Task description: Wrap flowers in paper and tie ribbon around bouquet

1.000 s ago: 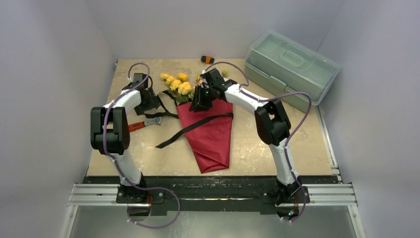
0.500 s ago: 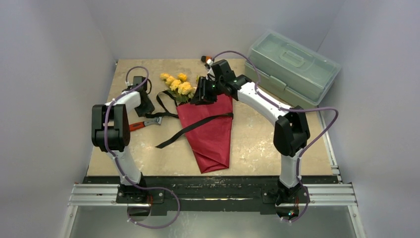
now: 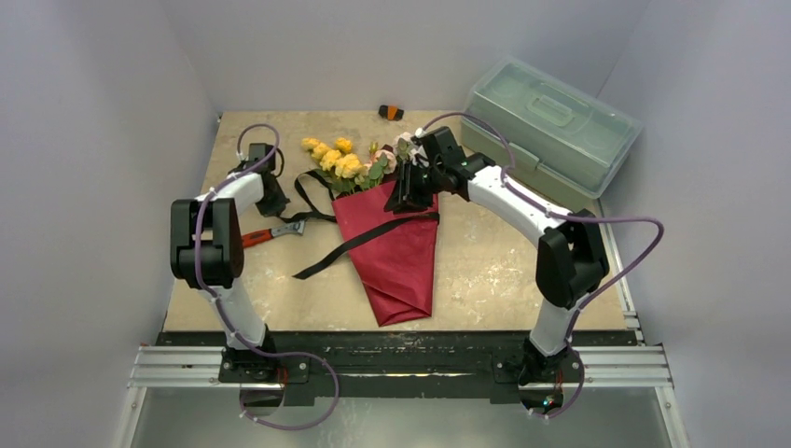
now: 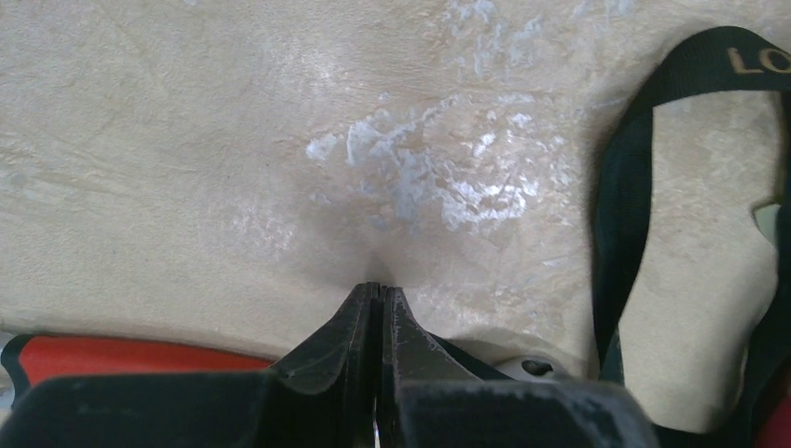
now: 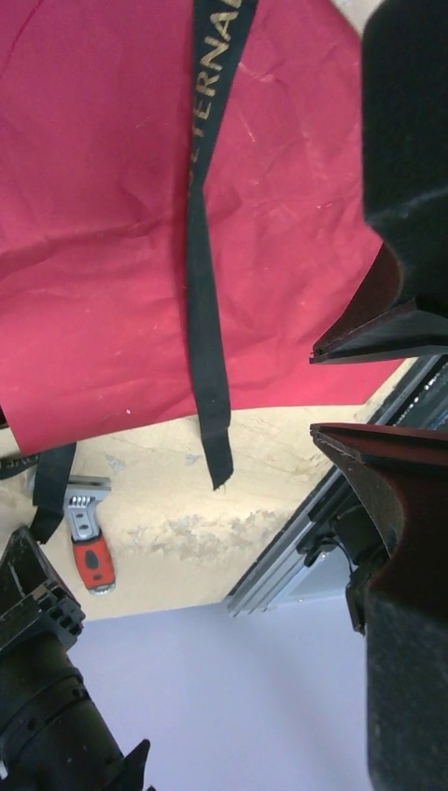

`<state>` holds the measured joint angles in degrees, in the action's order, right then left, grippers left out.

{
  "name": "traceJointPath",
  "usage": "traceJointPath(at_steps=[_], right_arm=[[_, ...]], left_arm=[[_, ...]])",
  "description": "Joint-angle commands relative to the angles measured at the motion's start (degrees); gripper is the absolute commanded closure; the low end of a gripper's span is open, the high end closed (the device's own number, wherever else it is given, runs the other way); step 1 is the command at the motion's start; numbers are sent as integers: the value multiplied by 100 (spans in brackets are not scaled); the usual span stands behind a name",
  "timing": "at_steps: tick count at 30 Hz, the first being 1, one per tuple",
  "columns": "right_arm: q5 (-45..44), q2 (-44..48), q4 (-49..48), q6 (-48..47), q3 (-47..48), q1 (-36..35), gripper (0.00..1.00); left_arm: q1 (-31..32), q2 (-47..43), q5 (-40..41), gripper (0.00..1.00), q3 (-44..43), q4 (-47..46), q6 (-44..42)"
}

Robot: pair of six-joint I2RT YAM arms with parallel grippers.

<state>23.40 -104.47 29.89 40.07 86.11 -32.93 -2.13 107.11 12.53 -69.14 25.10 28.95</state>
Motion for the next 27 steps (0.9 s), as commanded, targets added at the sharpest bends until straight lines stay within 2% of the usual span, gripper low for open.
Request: traceJointPath(at_steps=[1, 10, 15, 22, 25, 27], right_arm=[[-285, 683, 104, -61, -58, 68, 63], [-1198, 1467, 796, -301, 101, 98, 62], [-1511, 1891, 1033, -416, -162, 188, 52], [-2021, 2562, 1211, -712, -824, 417, 40], [-2292, 2759, 1247, -901, -1064, 499, 24], [-2446, 2778, 1321, -1042, -1156, 534, 19]], left_arm=[[2, -699, -343, 100, -459, 133, 88], [229, -1662, -858, 100, -1854, 145, 451], [1189, -1971, -1022, 100, -2378, 87, 349], [2549, -2179, -2117, 100, -2763, -217, 23], [3016, -2194, -2702, 100, -2730, -374, -104], [3286, -2254, -2989, 100, -2616, -492, -178]])
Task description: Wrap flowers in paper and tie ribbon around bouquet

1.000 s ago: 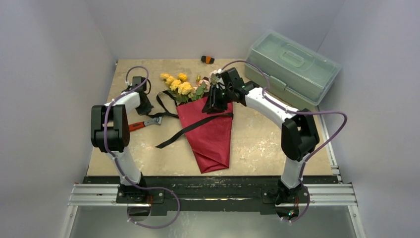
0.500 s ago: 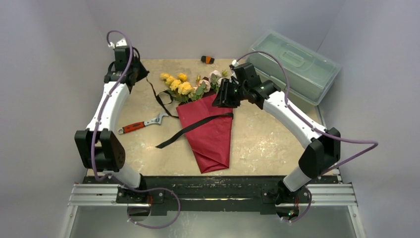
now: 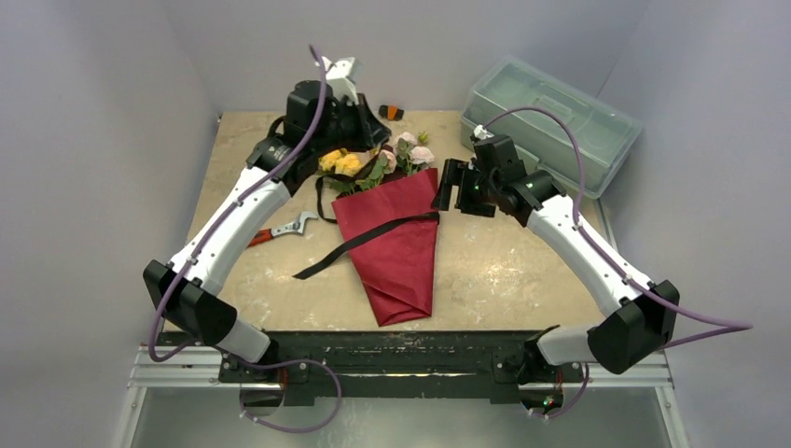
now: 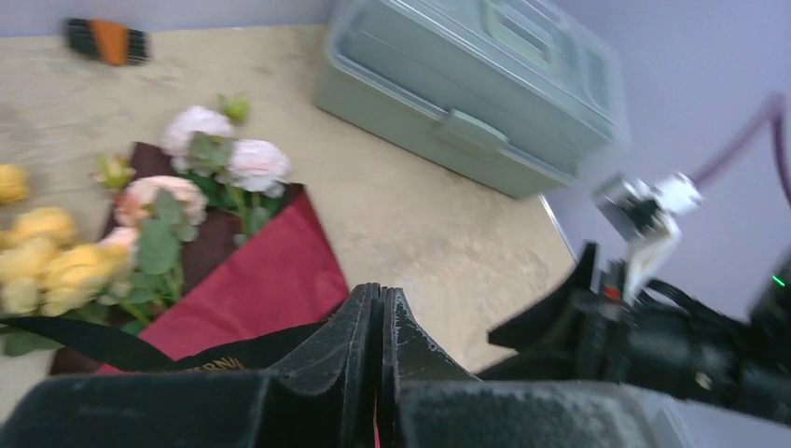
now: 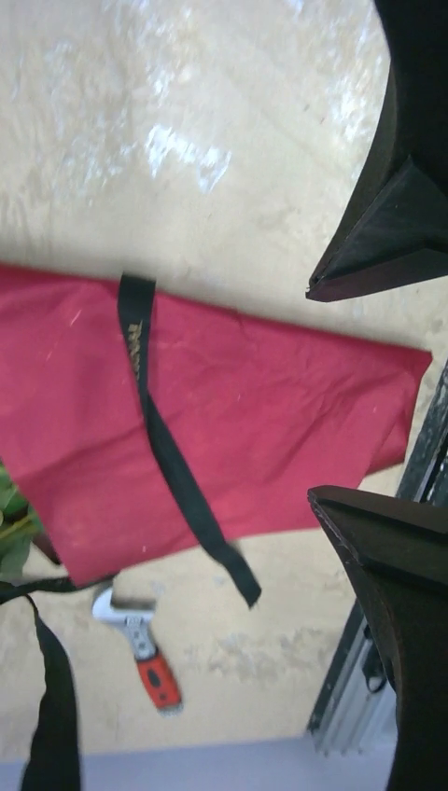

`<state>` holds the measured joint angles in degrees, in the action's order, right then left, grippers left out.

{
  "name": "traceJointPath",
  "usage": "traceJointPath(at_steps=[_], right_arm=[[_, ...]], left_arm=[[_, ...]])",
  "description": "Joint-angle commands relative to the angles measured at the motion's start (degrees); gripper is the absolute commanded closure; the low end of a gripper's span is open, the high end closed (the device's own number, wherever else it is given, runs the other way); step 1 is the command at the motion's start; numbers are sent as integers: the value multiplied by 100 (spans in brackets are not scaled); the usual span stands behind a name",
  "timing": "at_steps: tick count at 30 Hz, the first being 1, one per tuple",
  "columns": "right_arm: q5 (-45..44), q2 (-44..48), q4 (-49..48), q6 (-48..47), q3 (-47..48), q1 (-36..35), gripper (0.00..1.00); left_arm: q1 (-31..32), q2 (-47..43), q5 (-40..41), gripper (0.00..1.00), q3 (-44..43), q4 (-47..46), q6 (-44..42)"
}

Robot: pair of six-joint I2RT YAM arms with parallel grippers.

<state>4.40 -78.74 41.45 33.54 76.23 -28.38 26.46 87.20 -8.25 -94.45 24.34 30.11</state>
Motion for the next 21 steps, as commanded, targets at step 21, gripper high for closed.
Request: traceJointPath(at_steps=[21], right_arm=[[-559, -431, -6, -773, -529, 227, 18]], left_arm=[[2268, -751, -1838, 100, 933, 4, -941]])
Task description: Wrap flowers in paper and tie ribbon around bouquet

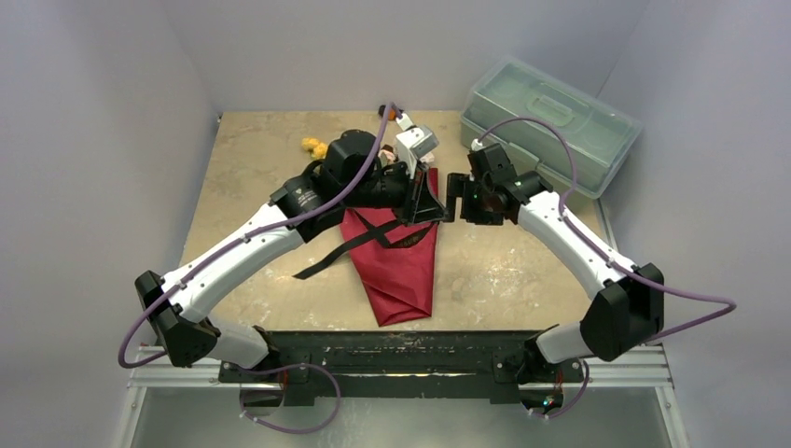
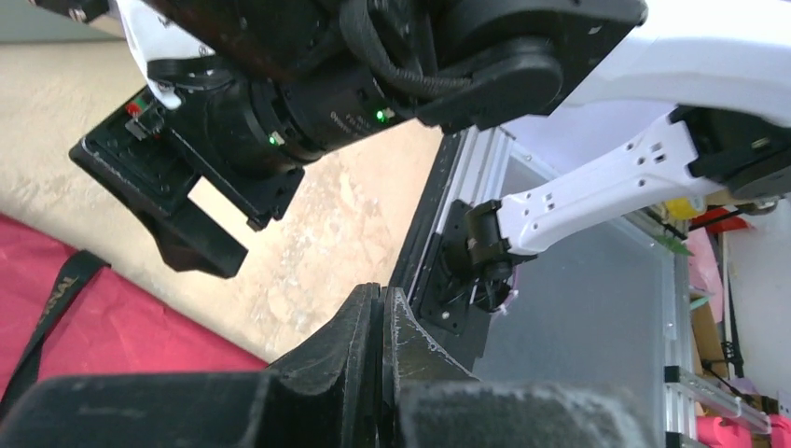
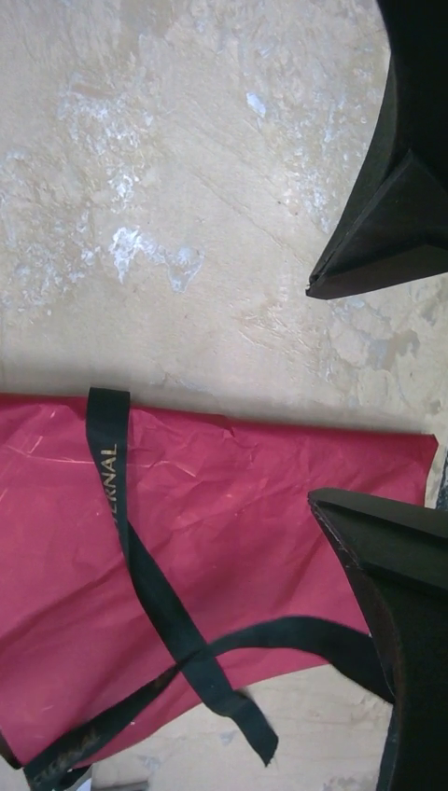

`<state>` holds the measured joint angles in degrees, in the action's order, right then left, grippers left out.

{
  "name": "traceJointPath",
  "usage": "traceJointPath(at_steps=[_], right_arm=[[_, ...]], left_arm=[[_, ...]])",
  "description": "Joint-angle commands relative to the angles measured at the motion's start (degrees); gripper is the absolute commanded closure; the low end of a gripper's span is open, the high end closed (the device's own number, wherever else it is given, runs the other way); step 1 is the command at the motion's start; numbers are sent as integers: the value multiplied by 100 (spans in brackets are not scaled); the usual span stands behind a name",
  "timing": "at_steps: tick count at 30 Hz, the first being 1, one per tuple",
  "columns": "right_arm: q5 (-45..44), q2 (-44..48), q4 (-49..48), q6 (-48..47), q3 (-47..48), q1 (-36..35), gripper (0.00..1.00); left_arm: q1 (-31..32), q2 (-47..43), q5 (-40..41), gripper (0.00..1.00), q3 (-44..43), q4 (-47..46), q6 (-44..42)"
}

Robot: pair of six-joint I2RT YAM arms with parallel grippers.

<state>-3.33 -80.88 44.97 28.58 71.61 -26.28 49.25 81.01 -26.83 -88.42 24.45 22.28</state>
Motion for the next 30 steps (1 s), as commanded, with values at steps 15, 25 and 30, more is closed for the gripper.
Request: traceJointPath(at_steps=[15, 25, 30], right_arm=[[918, -1954, -427, -1078, 1339, -1, 23], [708, -2927, -116, -1615, 2028, -250, 26], [528, -3332, 74, -1766, 2350, -366, 37]], left_arm=[[-8, 443, 1476, 100, 1163, -66, -443], [-50, 850, 2562, 100, 1240, 129, -756], [-222, 1120, 2282, 100, 1342, -101, -726]])
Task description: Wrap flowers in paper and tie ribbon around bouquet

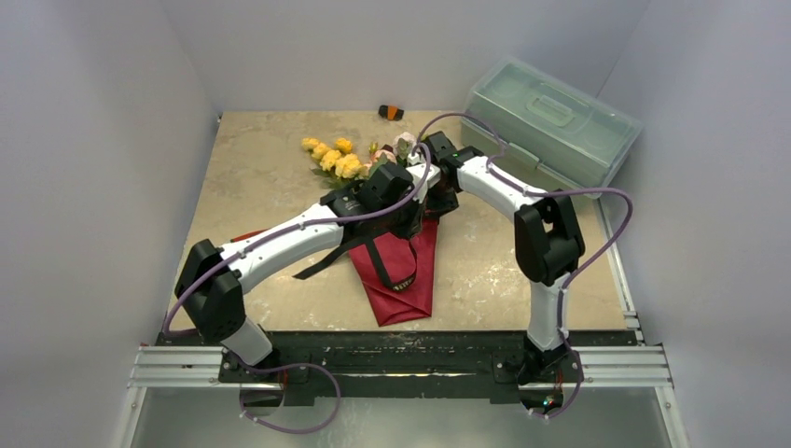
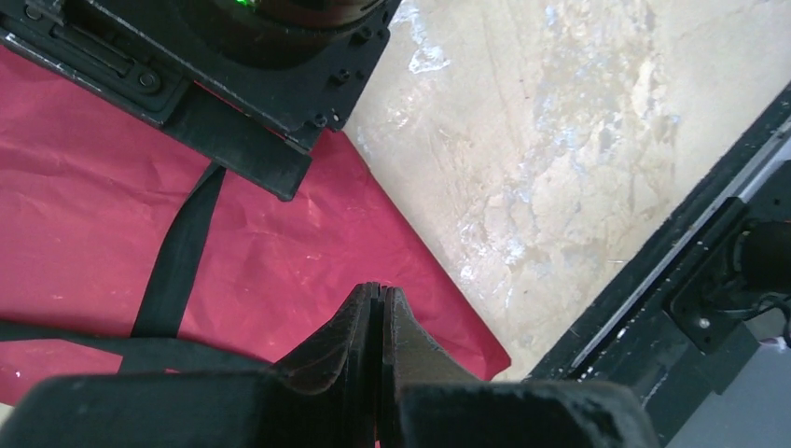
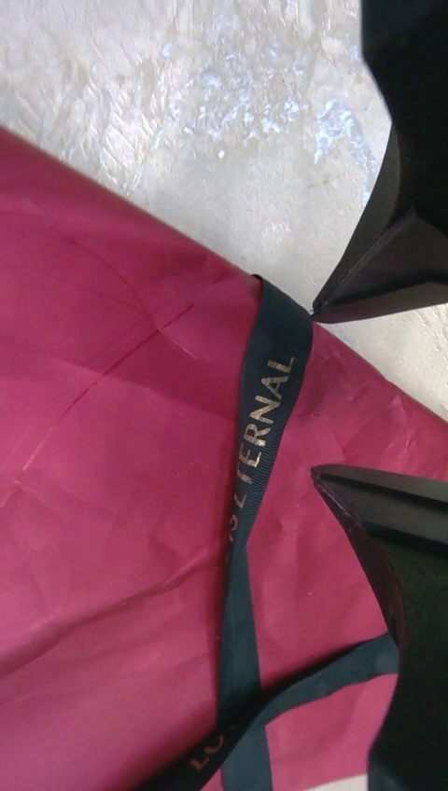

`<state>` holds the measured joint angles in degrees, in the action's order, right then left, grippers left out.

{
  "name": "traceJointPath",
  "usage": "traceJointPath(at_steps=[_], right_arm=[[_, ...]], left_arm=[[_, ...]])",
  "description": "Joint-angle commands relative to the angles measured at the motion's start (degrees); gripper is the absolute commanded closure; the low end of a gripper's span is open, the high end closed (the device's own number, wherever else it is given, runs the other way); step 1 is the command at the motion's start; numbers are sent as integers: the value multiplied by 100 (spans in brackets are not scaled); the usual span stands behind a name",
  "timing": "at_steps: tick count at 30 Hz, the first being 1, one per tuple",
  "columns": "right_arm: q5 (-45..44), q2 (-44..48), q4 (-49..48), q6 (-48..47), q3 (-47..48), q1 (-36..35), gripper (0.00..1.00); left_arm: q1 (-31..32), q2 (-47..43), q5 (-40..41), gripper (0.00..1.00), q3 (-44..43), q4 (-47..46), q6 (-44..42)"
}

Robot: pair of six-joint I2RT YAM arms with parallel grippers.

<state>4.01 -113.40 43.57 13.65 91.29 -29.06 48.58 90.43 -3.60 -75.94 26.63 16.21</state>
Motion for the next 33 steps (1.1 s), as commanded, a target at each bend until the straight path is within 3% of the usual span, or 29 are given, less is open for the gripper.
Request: traceJointPath(at_steps=[1, 10, 16, 23, 28, 33], right_arm=[[-249, -127, 233, -289, 407, -99, 39], [-384, -443, 358, -478, 757, -100, 46], [-317, -446, 319, -531, 894, -109, 34], [-6, -600, 214, -628, 900, -181, 30], [-21, -832, 233, -662, 1025, -333, 40], [-161, -814, 223, -670, 1014, -355, 75]], left_arm=[[-195, 223, -96, 100, 89, -351, -110], [-422, 506, -391, 100, 9, -472, -103], [-460, 488, -454, 100, 89, -534, -73], [-497, 195, -449, 100, 283, -531, -30], [-505, 155, -484, 100, 496, -608, 13], [-507, 240, -401, 100, 572, -753, 128]])
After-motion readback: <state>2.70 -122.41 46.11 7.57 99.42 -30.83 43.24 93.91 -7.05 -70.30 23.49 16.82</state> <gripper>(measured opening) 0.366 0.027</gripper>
